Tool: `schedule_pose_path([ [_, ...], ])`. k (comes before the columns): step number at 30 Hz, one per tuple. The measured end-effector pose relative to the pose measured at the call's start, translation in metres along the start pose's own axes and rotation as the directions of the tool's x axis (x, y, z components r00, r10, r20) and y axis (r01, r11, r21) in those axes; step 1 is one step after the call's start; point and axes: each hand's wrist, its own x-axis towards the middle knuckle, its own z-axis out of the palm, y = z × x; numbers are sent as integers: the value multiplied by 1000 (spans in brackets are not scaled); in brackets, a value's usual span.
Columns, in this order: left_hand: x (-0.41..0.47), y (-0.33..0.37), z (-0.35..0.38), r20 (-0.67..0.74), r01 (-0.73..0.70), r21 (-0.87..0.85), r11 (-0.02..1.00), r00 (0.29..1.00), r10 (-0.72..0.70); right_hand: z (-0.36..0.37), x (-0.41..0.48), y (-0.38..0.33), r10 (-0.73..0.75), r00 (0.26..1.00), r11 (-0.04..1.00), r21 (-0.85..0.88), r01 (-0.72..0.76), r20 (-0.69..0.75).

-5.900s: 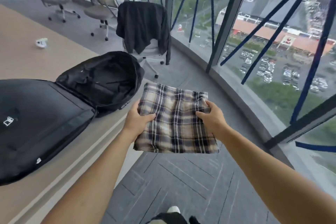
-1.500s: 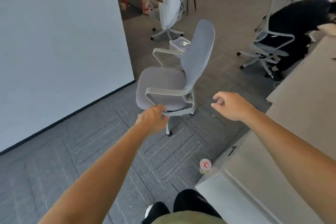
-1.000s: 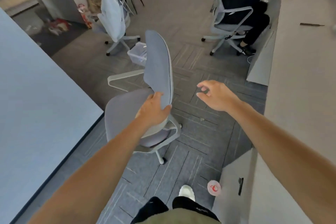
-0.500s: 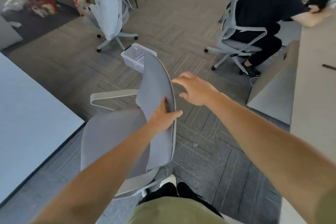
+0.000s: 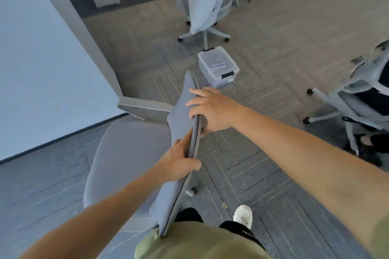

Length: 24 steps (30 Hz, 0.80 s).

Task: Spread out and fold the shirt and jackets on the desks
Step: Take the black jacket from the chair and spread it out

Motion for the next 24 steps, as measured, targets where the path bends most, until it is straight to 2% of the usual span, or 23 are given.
schedule_pose_path([
  [4, 4, 33, 9, -156, 92, -147, 985, 981, -115, -11, 20, 27, -208, 977, 975, -92, 202, -50],
  [6, 7, 48, 20, -273, 151, -181, 972, 942, -197, -25, 29, 36, -275, 960, 954, -137, 266, -49],
  [8, 13, 65, 35, -437, 235, -183, 955, 850, -293, -38, 44, 48, -322, 946, 925, -202, 323, 39],
  [10, 17, 75, 45, -540, 281, -188, 941, 771, -338, -40, 54, 57, -343, 933, 904, -230, 360, 110],
  [12, 24, 82, 47, -598, 309, -247, 919, 697, -395, -38, 68, 70, -412, 904, 877, -220, 427, 111],
  [14, 34, 88, 42, -611, 335, -281, 899, 660, -437, -40, 80, 81, -476, 874, 847, -215, 486, 100],
  [17, 56, 86, 28, -588, 355, -342, 870, 642, -492, -44, 110, 101, -594, 799, 774, -203, 599, 92],
  [20, 83, 88, 15, -592, 351, -371, 860, 624, -510, -48, 145, 119, -696, 714, 693, -191, 696, 79],
  [24, 122, 109, -6, -597, 342, -458, 820, 566, -569, -64, 196, 140, -805, 582, 554, -203, 807, 117],
])
